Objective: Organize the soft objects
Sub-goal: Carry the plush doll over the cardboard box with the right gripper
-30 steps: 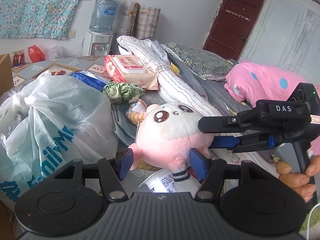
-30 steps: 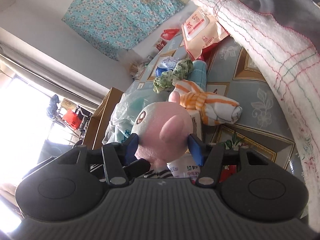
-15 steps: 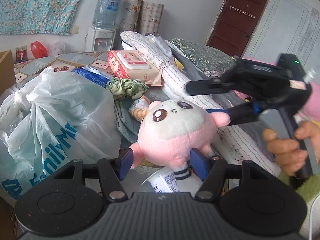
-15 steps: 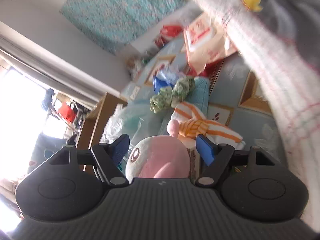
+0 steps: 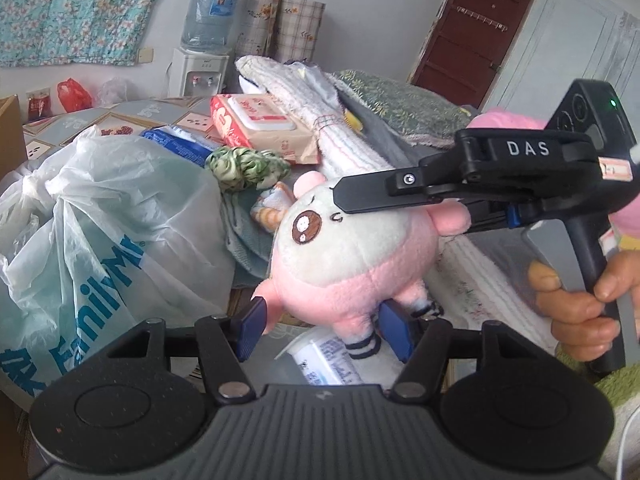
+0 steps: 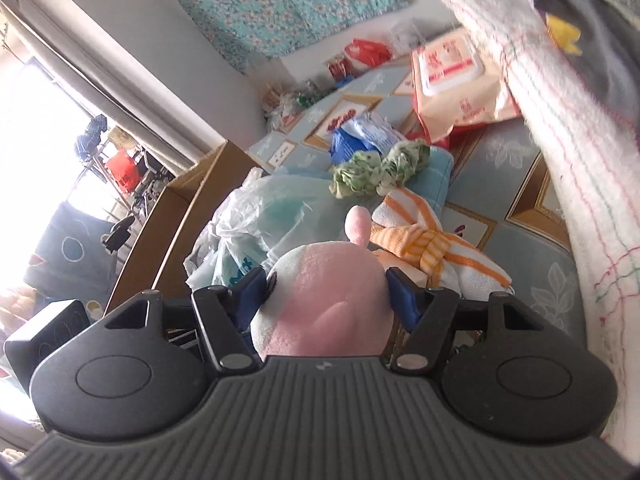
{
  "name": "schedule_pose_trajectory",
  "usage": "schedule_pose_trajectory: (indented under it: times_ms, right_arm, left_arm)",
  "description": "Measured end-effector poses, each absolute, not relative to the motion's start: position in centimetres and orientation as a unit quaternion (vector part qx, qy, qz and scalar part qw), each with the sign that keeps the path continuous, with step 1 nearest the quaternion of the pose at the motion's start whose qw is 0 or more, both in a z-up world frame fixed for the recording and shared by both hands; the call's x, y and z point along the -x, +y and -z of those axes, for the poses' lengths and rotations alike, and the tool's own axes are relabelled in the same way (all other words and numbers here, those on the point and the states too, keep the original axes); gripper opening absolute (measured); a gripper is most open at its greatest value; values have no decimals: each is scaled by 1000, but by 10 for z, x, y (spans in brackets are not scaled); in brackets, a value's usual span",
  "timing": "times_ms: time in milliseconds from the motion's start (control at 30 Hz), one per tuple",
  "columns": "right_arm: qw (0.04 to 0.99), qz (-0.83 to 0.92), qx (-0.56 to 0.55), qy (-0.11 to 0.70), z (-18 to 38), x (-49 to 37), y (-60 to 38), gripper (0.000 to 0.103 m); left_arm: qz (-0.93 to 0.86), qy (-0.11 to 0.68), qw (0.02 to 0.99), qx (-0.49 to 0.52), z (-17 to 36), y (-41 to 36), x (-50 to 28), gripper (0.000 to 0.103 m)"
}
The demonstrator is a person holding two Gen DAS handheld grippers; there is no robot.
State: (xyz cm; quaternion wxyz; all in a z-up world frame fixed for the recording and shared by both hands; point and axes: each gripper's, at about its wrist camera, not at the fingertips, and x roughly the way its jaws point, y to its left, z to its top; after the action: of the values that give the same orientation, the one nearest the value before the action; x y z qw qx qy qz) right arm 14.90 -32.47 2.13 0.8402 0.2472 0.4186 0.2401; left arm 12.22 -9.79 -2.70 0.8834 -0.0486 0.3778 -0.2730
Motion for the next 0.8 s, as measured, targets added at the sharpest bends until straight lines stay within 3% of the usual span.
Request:
schedule_pose_trajectory:
  times_ms: [467, 800]
  right_arm:
    - [856, -342, -224, 316, -105, -120, -270, 64]
    - [786, -475, -211, 335, -134, -177, -129, 64]
  left_arm:
    - [199, 262, 942, 60, -49, -44, -56, 63]
    - [35, 228, 969, 89, -84, 56, -27, 63]
